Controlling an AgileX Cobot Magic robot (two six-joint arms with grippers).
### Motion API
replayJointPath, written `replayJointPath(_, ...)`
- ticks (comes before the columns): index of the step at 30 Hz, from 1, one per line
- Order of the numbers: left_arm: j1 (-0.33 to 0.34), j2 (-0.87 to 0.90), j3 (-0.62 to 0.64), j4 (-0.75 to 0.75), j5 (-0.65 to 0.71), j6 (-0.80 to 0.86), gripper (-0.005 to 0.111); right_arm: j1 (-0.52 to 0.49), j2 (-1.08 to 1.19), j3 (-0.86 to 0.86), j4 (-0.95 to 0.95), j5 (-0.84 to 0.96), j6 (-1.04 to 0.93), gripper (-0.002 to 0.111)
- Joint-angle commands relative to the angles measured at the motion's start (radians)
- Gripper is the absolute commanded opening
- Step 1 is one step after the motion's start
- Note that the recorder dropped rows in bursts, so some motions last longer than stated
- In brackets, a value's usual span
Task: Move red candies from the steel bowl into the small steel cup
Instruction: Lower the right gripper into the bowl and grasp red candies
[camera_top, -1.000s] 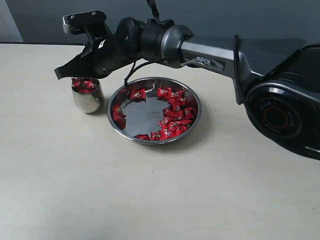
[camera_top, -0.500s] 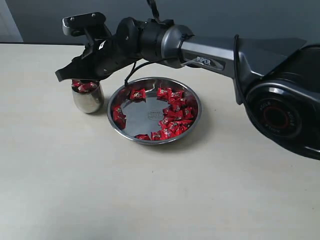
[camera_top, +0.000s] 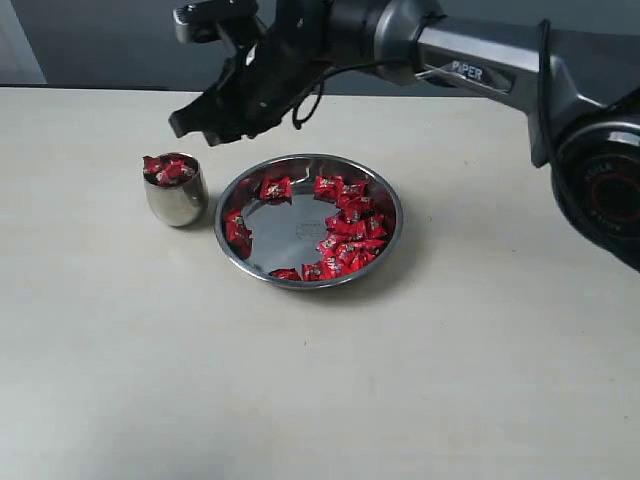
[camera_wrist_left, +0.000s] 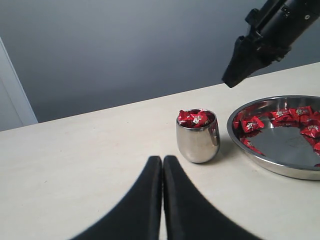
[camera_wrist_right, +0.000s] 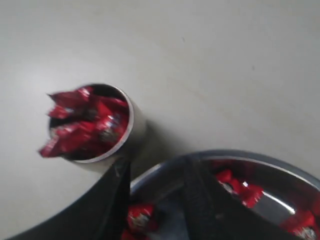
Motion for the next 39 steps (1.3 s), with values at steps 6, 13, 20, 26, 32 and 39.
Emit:
replayJointPath(6,0.001,-0.005,0.005,-0.006,-0.005,-0.002,0.002,-0.053,0.091,-0.001,-0.033,0.001,0.023,0.036)
replayJointPath(13,0.001,-0.005,0.005,-0.006,-0.005,-0.002,0.002,-0.053,0.145,-0.001,-0.060,-0.030,0.023,0.036)
replayJointPath(20,0.001,-0.005,0.005,-0.006,-0.005,-0.002,0.002,-0.055,0.155,-0.001,-0.141,-0.031,0.025,0.036)
replayJointPath(26,0.001,-0.005,0.005,-0.006,-0.004,-0.002,0.002,-0.055,0.155,-0.001,-0.190,-0.047,0.025,0.036)
replayJointPath(32,0.001,-0.005,0.005,-0.006,-0.004,-0.002,0.002,-0.055,0.164,-0.001,-0.185,-0.083,0.025,0.036)
replayJointPath(39,0.001,-0.005,0.005,-0.006,-0.004,-0.002,0.002,-0.055,0.187,-0.001,-0.185,-0.081,0.025,0.036)
